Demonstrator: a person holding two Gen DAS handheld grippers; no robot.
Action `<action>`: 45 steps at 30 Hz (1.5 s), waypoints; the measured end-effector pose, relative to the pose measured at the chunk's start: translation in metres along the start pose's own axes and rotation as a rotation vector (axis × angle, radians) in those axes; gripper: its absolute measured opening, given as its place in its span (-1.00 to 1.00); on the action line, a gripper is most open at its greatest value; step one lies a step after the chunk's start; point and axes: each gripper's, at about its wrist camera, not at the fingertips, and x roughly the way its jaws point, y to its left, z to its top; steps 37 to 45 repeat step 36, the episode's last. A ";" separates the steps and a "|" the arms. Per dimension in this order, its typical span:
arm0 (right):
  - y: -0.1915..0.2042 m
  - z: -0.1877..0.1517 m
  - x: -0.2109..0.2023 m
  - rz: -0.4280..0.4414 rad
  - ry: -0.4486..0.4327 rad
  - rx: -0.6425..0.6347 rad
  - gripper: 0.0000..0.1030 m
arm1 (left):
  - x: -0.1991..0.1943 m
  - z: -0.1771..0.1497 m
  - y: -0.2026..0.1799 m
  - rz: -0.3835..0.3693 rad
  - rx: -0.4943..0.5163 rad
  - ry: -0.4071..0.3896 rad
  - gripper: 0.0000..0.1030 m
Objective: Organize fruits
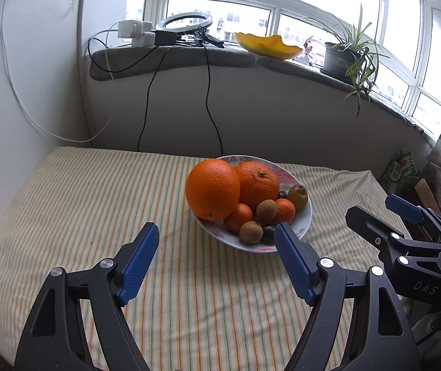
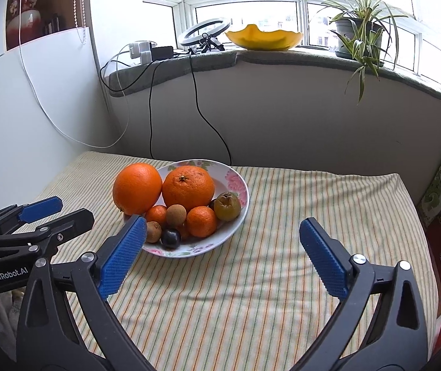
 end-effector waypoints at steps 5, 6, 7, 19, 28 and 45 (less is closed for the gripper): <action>0.002 -0.004 -0.008 -0.029 -0.008 0.004 1.00 | -0.004 -0.005 0.005 0.024 -0.006 0.004 0.56; 0.002 -0.004 -0.009 -0.035 -0.011 0.005 1.00 | -0.005 -0.006 0.006 0.029 -0.008 0.005 0.56; 0.002 -0.004 -0.011 -0.036 -0.015 0.005 1.00 | -0.005 -0.007 0.007 0.037 -0.008 0.008 0.56; 0.002 -0.003 -0.016 -0.039 -0.026 0.001 1.00 | -0.007 -0.007 0.014 0.089 -0.028 0.026 0.57; 0.004 -0.003 -0.017 -0.039 -0.030 -0.007 1.00 | -0.012 -0.006 0.011 0.109 -0.005 -0.001 0.57; 0.005 -0.003 -0.016 -0.033 -0.030 -0.015 1.00 | -0.014 -0.007 0.010 0.109 0.006 -0.020 0.57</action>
